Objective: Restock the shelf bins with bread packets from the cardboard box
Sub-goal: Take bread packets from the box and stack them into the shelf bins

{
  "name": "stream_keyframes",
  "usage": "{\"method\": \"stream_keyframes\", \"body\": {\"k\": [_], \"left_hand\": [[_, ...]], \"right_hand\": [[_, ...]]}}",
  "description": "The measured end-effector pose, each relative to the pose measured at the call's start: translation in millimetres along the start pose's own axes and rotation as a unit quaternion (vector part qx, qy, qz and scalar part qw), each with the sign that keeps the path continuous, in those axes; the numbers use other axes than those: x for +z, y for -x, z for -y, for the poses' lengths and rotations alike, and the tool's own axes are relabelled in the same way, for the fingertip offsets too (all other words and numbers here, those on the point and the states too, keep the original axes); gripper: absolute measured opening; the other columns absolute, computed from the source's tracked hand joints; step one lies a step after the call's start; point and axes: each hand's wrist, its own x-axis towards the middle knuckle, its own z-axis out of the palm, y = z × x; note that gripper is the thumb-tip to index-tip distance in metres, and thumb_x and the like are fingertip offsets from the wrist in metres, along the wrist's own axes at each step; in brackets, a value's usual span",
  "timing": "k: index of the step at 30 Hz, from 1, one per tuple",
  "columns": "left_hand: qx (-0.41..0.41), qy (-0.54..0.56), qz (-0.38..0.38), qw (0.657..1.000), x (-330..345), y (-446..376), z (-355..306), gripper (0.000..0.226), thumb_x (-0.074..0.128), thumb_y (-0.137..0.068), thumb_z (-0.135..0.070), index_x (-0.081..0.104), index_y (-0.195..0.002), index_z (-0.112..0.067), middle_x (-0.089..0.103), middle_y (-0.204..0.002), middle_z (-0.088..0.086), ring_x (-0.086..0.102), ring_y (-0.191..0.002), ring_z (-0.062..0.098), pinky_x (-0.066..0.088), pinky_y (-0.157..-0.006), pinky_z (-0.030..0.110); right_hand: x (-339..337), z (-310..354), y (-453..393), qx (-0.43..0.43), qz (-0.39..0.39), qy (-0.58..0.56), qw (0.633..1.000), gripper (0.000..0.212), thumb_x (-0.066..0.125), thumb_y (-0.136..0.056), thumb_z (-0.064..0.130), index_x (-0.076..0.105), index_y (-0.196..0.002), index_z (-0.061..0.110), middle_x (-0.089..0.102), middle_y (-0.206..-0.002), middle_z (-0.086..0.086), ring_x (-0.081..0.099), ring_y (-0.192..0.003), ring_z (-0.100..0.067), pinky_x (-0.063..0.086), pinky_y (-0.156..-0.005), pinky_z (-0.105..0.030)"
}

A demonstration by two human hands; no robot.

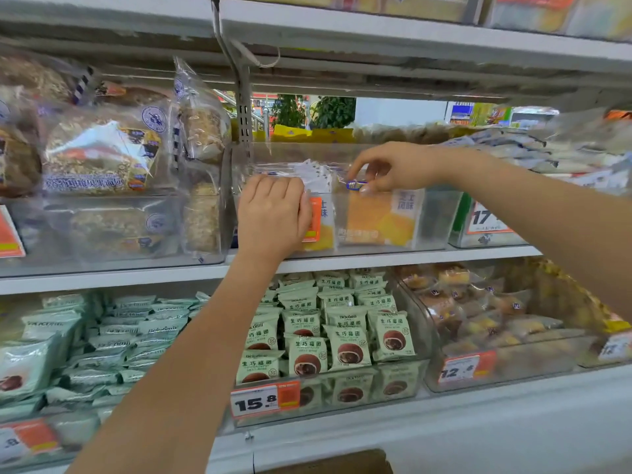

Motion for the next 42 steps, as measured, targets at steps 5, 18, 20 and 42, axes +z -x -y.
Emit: {"method": "stream_keyframes", "body": {"k": [5, 18, 20, 42], "left_hand": [[0.005, 0.001, 0.002, 1.0, 0.1, -0.3, -2.0, 0.031, 0.041, -0.095, -0.023, 0.062, -0.077, -0.01, 0.061, -0.069, 0.005, 0.056, -0.066, 0.026, 0.042, -0.086, 0.035], [0.0, -0.002, 0.029, 1.0, -0.8, 0.1, -1.5, 0.031, 0.041, -0.095, -0.023, 0.064, -0.08, -0.01, 0.063, -0.072, 0.005, 0.058, -0.068, 0.025, 0.041, -0.089, 0.035], [-0.004, -0.001, 0.04, 0.999, -2.2, -0.9, -2.3, 0.03, 0.041, -0.095, -0.023, 0.064, -0.08, -0.01, 0.063, -0.071, 0.005, 0.058, -0.068, 0.025, 0.041, -0.089, 0.035], [-0.067, 0.204, 0.589, 0.779, -248.2, 297.2, -99.3, 0.034, 0.051, -0.083, -0.02, 0.059, -0.115, -0.012, 0.062, -0.109, 0.006, 0.061, -0.102, 0.027, 0.041, -0.091, 0.039]], "right_hand": [[4.8, 1.8, 10.3, 0.005, -0.004, -0.033, 0.999, 0.022, 0.057, -0.092, 0.032, 0.07, -0.109, 0.031, 0.064, -0.099, 0.009, 0.057, -0.09, -0.012, 0.043, -0.085, -0.03], [11.5, -31.3, -12.4, 0.301, -0.023, -0.175, 0.937, 0.074, 0.013, -0.095, 0.062, 0.012, -0.152, 0.016, 0.015, -0.158, -0.009, 0.019, -0.144, -0.031, 0.022, -0.114, -0.044], [12.7, -34.5, -23.0, 0.302, -0.026, -0.196, 0.933, 0.077, 0.016, -0.093, 0.066, 0.012, -0.152, 0.017, 0.015, -0.158, -0.008, 0.022, -0.143, -0.03, 0.024, -0.115, -0.045], [416.7, 56.6, 231.2, 0.099, 0.019, -0.072, 0.992, 0.024, 0.043, -0.094, 0.02, 0.05, -0.116, 0.024, 0.058, -0.114, 0.002, 0.057, -0.1, -0.021, 0.049, -0.08, -0.036]]}}
